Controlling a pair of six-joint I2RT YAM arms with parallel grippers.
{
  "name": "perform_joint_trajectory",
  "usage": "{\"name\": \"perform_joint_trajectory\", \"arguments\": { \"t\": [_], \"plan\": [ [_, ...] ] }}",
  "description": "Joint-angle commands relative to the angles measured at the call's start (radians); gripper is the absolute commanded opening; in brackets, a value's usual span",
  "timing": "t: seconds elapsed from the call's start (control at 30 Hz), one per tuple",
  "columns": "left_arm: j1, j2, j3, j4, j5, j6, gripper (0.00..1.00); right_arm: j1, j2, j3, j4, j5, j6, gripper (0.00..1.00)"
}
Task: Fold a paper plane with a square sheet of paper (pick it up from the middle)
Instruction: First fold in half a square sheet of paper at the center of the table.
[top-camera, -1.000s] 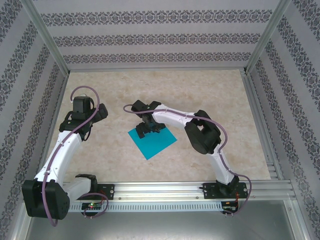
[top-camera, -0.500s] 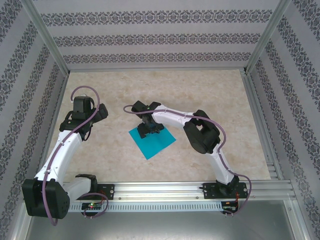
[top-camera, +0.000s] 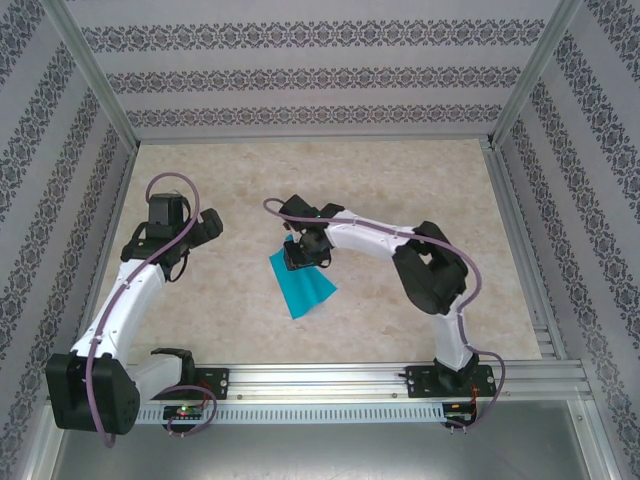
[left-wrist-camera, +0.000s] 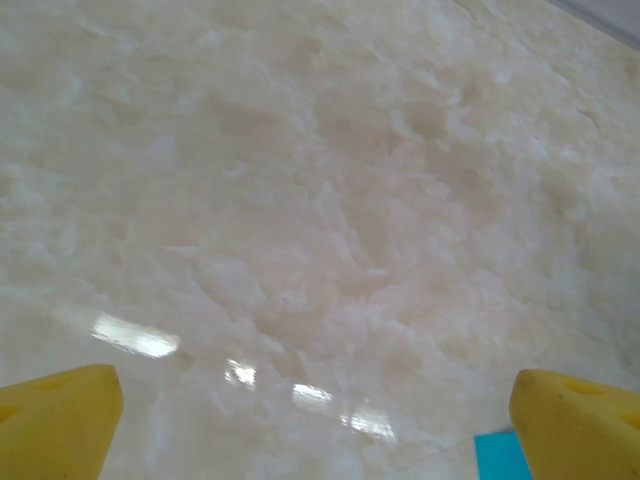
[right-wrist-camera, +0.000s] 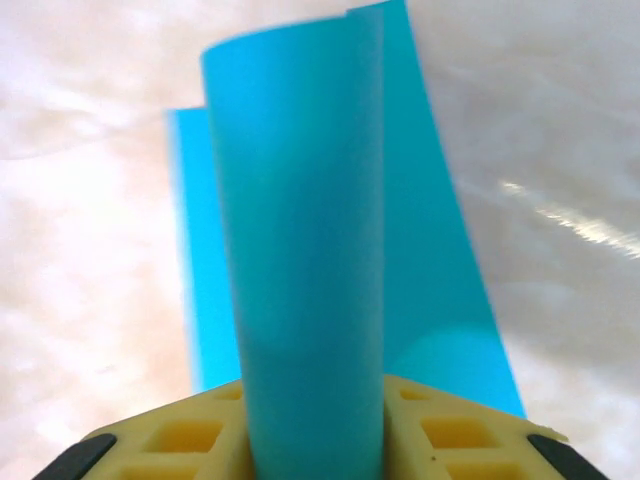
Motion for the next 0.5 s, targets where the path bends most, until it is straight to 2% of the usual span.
{"name": "perform_joint_trajectory", "arguments": {
  "t": [0.0, 0.07, 0.2, 0.47],
  "plan": [
    [-0.005, 0.016, -0.054, 0.063, 0.153, -0.075, 0.99, -0.034, -0.117, -0.076, 0.292, -0.296, 0.113, 0.31],
    [-0.009, 0.020, -0.073, 0.094, 0.201, -0.095, 0.97, -0.055, -0.142, -0.115, 0.374, -0.363, 0.160, 0.30],
    [-0.036, 0.022, -0.101, 0.139, 0.250, -0.123, 0.95, -0.092, -0.136, -0.167, 0.420, -0.398, 0.192, 0.30],
    [-0.123, 0.054, -0.140, 0.205, 0.254, -0.167, 0.95, -0.153, -0.071, -0.204, 0.272, -0.271, 0.094, 0.35]
  ]
}}
